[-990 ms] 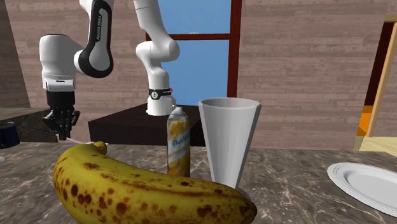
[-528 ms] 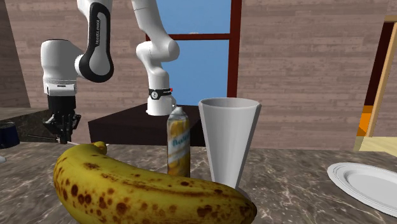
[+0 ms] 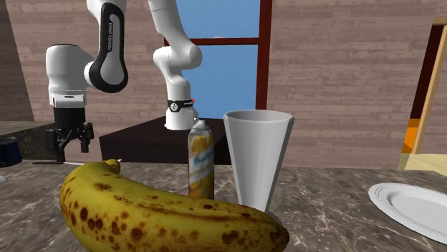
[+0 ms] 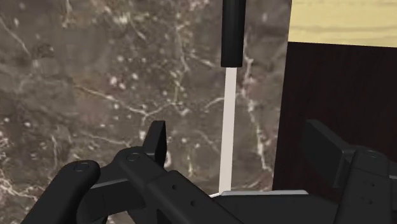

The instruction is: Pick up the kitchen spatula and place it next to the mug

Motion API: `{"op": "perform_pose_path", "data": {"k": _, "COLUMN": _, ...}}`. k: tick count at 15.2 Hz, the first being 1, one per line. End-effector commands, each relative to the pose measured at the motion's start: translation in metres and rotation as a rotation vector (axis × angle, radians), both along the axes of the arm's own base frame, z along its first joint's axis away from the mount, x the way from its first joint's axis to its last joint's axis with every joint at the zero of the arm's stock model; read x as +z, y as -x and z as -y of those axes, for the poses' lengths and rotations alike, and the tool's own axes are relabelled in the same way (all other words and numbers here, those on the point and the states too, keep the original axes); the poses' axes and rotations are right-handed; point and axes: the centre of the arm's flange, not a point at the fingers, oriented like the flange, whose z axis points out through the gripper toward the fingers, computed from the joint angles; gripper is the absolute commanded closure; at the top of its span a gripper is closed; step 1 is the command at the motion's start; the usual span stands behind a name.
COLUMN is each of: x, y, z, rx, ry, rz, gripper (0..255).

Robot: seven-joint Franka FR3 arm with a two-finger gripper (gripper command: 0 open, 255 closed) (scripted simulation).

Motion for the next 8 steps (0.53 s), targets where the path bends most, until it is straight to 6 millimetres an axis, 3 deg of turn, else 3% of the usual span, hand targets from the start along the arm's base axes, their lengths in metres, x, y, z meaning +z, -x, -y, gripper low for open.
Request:
{"op": "perform_pose_path", "data": {"k": 1, "x": 0.000, "y": 0.000, "z": 0.000, "rx": 0.000, "ry": 0.000, "rz": 0.000, "gripper": 0}}
{"op": "perform_pose_path", "data": {"k": 5, "x": 0.050, "y": 0.004, "z": -0.002, "rx": 0.000, "ry": 0.000, "rz": 0.000, "gripper": 0}}
{"op": "perform_pose_path", "data": {"k": 8, "x": 0.050, "y": 0.004, "z": -0.002, "rx": 0.000, "ry": 0.000, "rz": 0.000, "gripper": 0}}
